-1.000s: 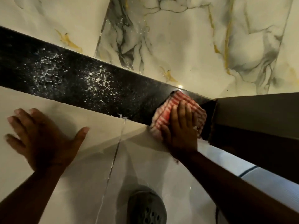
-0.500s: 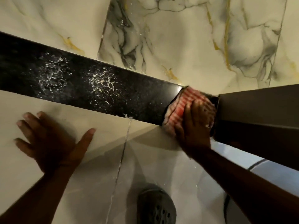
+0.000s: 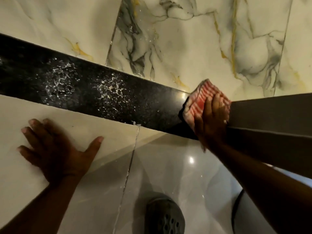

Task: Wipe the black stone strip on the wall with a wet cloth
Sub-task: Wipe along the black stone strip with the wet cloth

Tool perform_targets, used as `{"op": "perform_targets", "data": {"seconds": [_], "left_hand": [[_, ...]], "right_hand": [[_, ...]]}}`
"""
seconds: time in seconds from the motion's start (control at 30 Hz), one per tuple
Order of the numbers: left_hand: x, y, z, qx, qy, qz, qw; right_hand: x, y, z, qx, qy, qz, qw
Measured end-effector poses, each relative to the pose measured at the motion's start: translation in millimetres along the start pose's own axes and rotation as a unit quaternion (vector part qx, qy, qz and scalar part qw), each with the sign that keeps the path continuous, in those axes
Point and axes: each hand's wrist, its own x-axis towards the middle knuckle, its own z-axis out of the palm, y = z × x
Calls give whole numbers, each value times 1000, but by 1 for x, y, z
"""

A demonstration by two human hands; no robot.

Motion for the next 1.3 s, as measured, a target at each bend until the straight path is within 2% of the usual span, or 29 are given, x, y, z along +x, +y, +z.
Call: {"op": "perform_targets", "data": {"seconds": [0.07,0.17,0.23,0.33,0.43,0.5,0.57,0.67,0.77,0.9,1.0,1.1,1.2,1.3], "left_hand": [[-3,8,-12,-30,1,8,1000],[-2,11,-16,-8,9,1,1000],[-3,11,-18,-3,0,-1,1000],[-2,11,-17,1,-10,5,1000],[-1,9,-21,3,-8,11,1000],[1,0,-24,8,-17,50,999],[6,-19,-27,15,-8,61,998],[13,-45,-31,-3,23,-35,999],[14,-46,-31,2,25,-55,998],[16,-46,-30,8,19,-50,999],[15,-46,-30,9,24,-59,998],[17,-47,-30,6,22,-53,998],[16,-46,-31,4,23,-54,998],[14,-48,-32,3,22,-52,998]], "right_hand": [[-34,-9,2,12,-58,-62,996],[-84,-55,6,37,-128,-158,979],[-67,-92,12,33,-118,-166,979],[-1,-116,14,21,-48,-148,988],[41,-89,8,20,-74,-115,990],[31,-64,9,18,-30,-78,996],[6,-50,5,8,-40,-58,997],[-51,-73,7,9,-105,-152,983],[-56,-131,17,7,-101,-239,966],[20,-182,16,14,-73,-202,976],[50,-156,13,6,-87,-139,986],[30,-125,9,8,-79,-85,993],[-25,-138,11,10,-108,-153,982],[-55,-193,16,18,-131,-214,968]]}}
